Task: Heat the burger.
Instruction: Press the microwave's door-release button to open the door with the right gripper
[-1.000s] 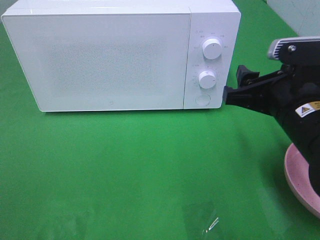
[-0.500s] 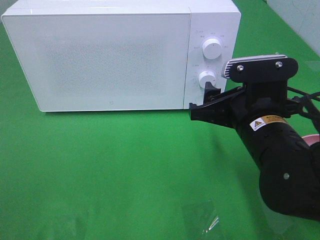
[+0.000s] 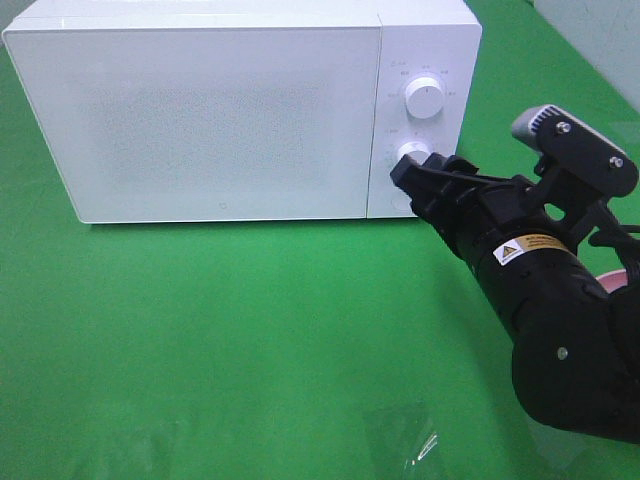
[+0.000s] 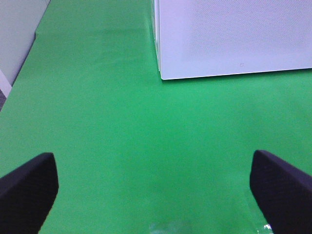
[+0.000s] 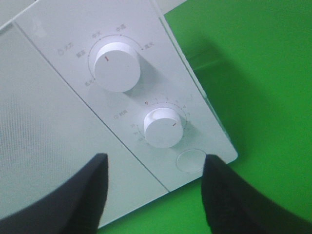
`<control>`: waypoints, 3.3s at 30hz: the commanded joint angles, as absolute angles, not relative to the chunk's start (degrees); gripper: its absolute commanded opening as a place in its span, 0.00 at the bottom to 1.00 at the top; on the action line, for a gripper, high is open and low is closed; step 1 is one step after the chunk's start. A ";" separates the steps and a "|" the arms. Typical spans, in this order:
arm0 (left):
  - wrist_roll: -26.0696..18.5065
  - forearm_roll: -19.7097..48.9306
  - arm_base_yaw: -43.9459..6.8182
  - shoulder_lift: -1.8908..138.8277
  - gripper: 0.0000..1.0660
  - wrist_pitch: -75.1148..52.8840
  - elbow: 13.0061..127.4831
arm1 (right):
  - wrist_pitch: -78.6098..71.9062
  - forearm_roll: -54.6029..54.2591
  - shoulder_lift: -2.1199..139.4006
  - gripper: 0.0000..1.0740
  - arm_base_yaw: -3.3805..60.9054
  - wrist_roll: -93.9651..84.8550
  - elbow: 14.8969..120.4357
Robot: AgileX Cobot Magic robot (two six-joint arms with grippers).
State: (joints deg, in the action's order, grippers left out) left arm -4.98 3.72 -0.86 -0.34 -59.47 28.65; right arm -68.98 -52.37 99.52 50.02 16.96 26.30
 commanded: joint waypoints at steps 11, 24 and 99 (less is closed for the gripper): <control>-4.98 4.01 -0.86 -0.40 0.94 -59.42 28.53 | -66.63 -51.97 99.52 0.02 50.13 51.62 26.81; -4.98 4.01 -0.86 -0.40 0.94 -59.42 28.53 | -54.20 -50.02 99.64 0.00 46.12 64.92 26.81; -4.98 4.01 -0.86 -0.40 0.94 -59.42 28.53 | -54.55 -30.02 121.64 0.00 29.91 79.01 48.36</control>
State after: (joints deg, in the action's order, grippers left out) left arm -4.98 3.72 -0.86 -0.34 -59.47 28.65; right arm -50.88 -30.60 121.87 30.08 79.35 47.73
